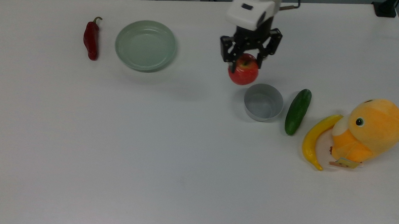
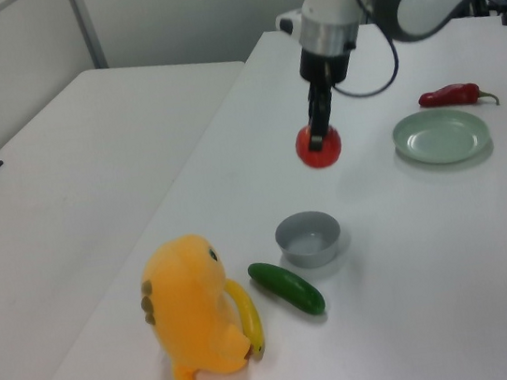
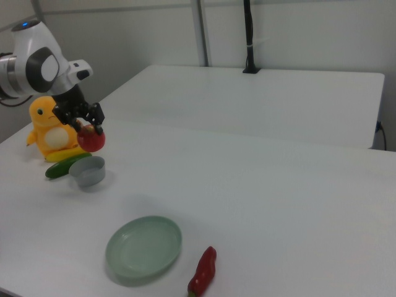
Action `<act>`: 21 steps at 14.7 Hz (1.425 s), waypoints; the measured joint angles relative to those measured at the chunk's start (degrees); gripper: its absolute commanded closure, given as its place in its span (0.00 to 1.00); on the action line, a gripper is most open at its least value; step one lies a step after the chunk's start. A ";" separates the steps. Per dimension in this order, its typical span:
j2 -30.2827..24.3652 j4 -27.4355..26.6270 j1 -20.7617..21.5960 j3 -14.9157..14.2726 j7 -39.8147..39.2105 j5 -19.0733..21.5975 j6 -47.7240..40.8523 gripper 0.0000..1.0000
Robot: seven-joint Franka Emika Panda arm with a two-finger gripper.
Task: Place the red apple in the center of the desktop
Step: 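Lift the red apple up out of the grey bowl, then carry the apple toward the open table area near the green plate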
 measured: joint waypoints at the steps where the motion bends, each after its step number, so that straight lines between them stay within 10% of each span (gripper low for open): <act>1: -0.96 -0.03 -1.54 -0.02 -0.16 0.00 -1.22 0.73; 21: 2.18 -6.62 -13.49 -11.64 -22.06 7.20 2.35 0.73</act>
